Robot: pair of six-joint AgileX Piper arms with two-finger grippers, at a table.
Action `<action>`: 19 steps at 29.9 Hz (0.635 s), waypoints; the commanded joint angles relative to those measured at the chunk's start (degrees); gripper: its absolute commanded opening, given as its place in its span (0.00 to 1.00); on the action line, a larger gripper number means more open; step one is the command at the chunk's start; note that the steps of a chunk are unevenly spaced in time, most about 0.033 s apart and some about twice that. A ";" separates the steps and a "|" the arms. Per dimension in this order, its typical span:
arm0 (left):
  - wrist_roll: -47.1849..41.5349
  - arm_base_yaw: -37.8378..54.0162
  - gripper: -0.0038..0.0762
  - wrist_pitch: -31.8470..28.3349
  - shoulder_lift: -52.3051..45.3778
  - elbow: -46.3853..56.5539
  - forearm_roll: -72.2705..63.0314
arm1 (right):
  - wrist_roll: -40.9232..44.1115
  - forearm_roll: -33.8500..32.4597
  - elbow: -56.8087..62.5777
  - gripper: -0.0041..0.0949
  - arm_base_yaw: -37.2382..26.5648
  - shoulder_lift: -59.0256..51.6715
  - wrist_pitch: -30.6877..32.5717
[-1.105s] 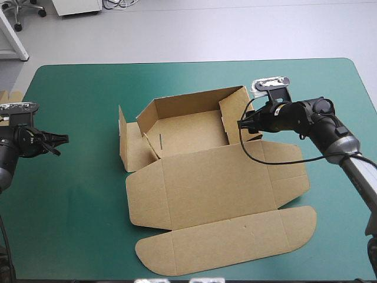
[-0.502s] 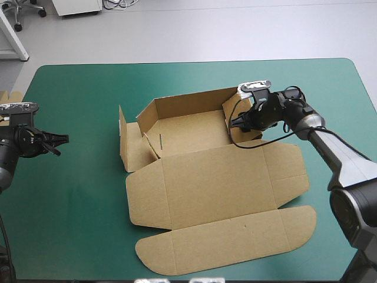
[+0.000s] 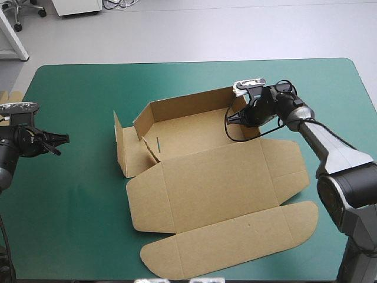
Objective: Fold the box
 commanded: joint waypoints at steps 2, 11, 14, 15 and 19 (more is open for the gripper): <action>1.43 0.19 0.27 -2.71 -1.60 -1.64 -1.47 | 0.91 -0.69 -1.86 0.03 -0.62 -3.54 -3.16; 6.15 0.19 0.27 -5.07 -1.24 -1.64 -9.27 | -5.66 9.49 -1.86 0.03 -7.18 -12.08 -5.15; 6.43 0.19 0.27 -5.59 -0.48 -1.64 -10.57 | -9.20 15.10 -1.86 0.03 -9.25 -14.68 -5.15; 6.43 0.19 0.27 -5.71 0.02 -1.64 -10.57 | -10.79 17.40 -1.86 0.03 -9.93 -15.58 -5.15; 6.43 0.19 0.27 -6.28 1.19 -1.64 -10.72 | -16.41 27.20 -1.86 0.03 -12.86 -18.41 -4.36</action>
